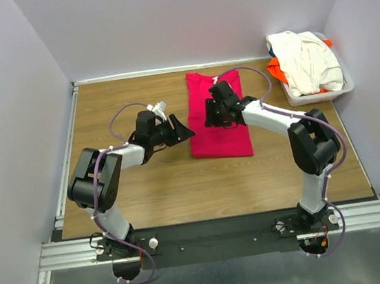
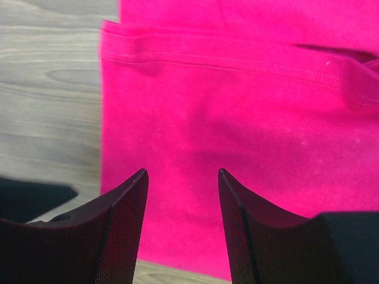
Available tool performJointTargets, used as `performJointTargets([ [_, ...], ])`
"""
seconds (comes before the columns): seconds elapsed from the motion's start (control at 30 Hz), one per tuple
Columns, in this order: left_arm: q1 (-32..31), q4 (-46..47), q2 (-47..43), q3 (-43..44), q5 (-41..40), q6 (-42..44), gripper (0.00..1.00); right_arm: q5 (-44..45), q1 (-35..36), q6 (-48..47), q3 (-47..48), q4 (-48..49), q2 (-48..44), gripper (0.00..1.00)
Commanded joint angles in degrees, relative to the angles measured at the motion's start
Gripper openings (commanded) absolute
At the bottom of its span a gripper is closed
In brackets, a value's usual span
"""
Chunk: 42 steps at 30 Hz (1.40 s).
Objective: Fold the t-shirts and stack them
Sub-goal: Fold the tshirt
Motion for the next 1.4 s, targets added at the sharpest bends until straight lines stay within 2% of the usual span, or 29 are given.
performJointTargets([
  [0.0,-1.2,8.3,1.6,-0.6,5.2,-0.7,0.61,0.6,0.5,1.9,1.8,-0.3,3.1,0.57],
  [0.3,-1.5,8.1,2.5,-4.6,2.9,-0.8,0.65,1.8,0.4,3.5,3.6,-0.2,5.2,0.57],
  [0.9,-2.6,8.2,4.8,-3.7,4.9,0.7,0.66,-0.6,0.5,5.0,7.9,0.5,9.3,0.56],
  [1.07,-2.6,8.2,3.9,-3.8,5.5,1.2,0.66,-2.2,0.4,5.4,9.2,0.9,8.8,0.42],
  [1.27,-2.6,7.8,4.1,-3.3,6.3,1.7,0.65,-6.6,0.5,5.4,11.4,1.4,10.8,0.33],
  [1.37,-2.6,7.5,4.3,-3.1,6.4,2.1,0.64,-9.8,0.5,5.3,12.9,2.4,12.5,0.32],
])
